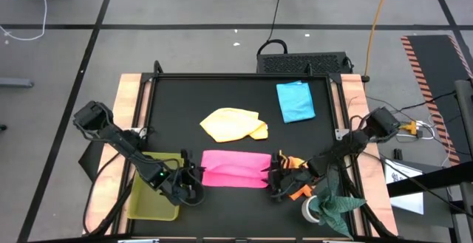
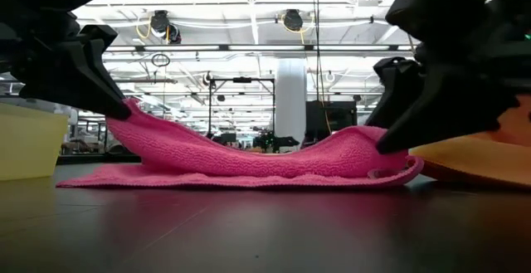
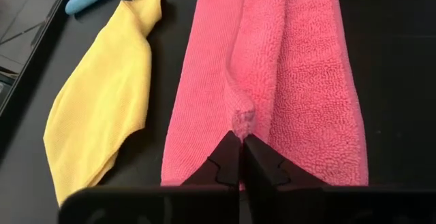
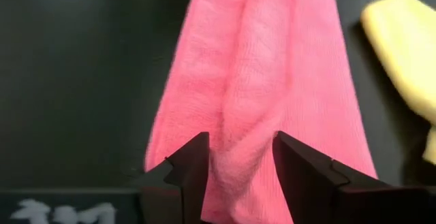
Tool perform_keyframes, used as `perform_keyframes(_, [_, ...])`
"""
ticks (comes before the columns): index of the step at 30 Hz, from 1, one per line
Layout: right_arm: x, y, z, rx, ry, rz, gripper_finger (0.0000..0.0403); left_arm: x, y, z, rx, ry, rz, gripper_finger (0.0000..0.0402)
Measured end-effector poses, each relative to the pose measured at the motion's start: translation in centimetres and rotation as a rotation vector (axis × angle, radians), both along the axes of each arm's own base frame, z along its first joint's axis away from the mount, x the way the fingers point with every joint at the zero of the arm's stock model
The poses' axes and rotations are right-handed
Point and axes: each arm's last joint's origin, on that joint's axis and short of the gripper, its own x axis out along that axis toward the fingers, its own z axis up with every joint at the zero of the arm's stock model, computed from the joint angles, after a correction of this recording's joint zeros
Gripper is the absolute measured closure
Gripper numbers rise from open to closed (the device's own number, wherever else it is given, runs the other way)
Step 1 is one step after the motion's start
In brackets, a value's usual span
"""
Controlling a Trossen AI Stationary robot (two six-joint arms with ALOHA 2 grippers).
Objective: Fold microfiber towels
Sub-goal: Fold the pink microfiber towel
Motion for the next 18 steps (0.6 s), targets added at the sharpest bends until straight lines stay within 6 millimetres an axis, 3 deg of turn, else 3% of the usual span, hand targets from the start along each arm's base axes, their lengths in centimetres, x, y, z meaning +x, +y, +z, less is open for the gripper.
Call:
perform_keyframes(10, [-1.1, 1.8, 0.4, -0.185, -0.039, 0.123, 0.0285, 0.0, 0.0, 0.0, -0.009, -0.004, 0.007, 0.0385])
perform_keyframes(14, [-1.1, 1.7, 0.4, -0.254, -0.046, 0.112, 0.0269, 0.0, 0.0, 0.0, -0.012, -0.005, 0.01, 0.0397])
perform_keyframes(18, [-1.0, 1.4, 0.3, -0.296, -0.034, 0.135, 0.0239, 0.0, 0.0, 0.0, -0.019, -0.008, 0.016, 0.0382])
